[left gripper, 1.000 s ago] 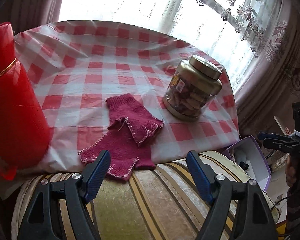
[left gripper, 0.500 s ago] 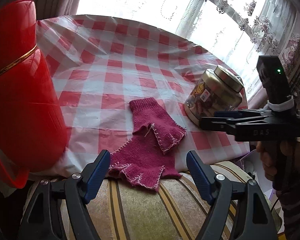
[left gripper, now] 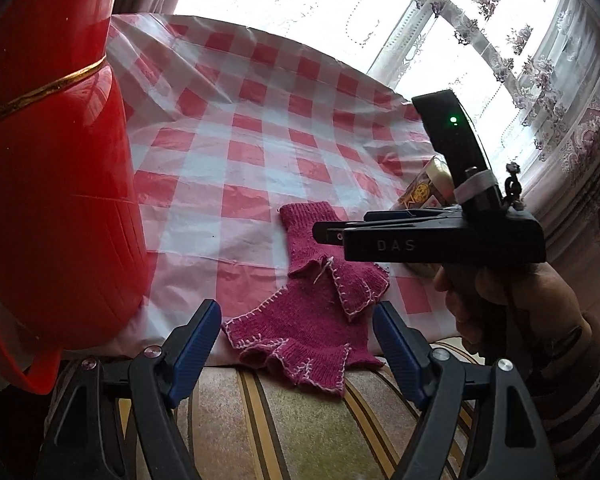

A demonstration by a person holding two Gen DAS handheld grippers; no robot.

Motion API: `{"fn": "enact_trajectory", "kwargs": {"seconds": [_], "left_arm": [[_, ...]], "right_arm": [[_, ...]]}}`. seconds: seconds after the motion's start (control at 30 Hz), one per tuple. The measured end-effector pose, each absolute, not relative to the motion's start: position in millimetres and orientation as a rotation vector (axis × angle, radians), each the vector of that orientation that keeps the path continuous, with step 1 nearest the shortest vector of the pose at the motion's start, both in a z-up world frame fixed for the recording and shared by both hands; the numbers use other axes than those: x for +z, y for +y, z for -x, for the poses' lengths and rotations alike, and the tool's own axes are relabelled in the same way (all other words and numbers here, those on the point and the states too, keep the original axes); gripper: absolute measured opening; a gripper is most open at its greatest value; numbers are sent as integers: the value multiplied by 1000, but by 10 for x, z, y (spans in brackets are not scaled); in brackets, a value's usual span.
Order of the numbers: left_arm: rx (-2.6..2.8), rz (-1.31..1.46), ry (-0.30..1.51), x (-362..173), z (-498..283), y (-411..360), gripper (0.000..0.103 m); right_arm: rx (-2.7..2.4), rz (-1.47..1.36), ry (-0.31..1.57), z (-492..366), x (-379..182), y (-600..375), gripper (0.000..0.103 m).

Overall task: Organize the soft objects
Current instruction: 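Grasp one pink knit mitten by the cuff with the right tool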

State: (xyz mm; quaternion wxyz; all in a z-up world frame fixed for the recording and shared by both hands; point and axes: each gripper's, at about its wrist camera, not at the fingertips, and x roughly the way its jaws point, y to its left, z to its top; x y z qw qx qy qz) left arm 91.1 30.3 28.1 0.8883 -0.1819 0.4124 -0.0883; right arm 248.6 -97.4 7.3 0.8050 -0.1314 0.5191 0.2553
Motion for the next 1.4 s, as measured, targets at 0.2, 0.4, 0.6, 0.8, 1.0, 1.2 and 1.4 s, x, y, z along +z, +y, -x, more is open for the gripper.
{"fn": "enact_trajectory", "kwargs": {"seconds": [0.2, 0.4, 0.6, 0.8, 1.0, 1.2, 1.4], "left_arm": [[-197, 390, 878, 198, -949, 298, 79], [-202, 405, 899, 113, -998, 304, 79], [-198, 435, 925, 15, -1047, 339, 79], [-207, 456, 936, -16, -1050, 354, 79], [-209, 464, 940, -26, -1070, 356, 79], [-211, 454, 950, -36, -1099, 334, 79], [-213, 426, 965, -35, -1147, 263, 78]], "right_arm": [[527, 270, 1151, -2664, -137, -916, 77], [504, 244, 1174, -2848, -295, -900, 77], [491, 280, 1141, -2899, -345, -834, 80], [450, 279, 1100, -2936, -283, -866, 79], [459, 278, 1118, -3010, -385, -871, 78], [503, 249, 1108, -2962, -333, -877, 23], [520, 181, 1088, -2900, -186, -1056, 20]]}}
